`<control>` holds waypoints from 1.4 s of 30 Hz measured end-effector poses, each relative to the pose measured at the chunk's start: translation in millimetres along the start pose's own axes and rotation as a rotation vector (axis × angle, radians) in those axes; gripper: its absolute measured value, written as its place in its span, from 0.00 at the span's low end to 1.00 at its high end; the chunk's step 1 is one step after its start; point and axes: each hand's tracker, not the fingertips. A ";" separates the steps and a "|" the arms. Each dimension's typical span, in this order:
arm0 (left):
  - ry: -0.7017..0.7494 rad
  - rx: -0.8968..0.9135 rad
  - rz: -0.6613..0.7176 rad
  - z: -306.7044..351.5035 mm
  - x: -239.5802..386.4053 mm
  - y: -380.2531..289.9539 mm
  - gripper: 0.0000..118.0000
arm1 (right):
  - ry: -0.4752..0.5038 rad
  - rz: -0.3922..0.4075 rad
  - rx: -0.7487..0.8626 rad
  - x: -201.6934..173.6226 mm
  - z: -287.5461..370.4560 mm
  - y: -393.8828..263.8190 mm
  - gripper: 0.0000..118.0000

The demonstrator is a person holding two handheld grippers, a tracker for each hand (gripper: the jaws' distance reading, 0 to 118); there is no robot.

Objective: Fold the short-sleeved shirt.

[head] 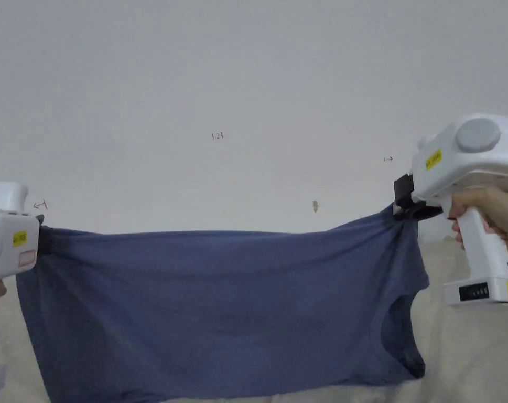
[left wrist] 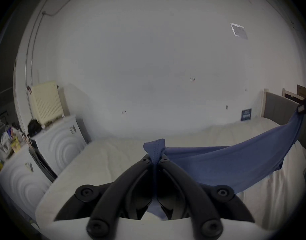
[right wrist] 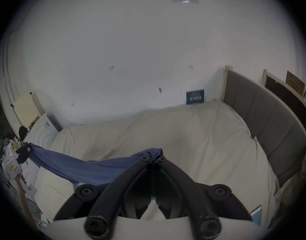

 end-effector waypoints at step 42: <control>-0.049 -0.307 0.301 330.4 -49.4 -400.3 0.99 | -0.074 0.015 -0.033 31.5 232.7 -507.0 0.79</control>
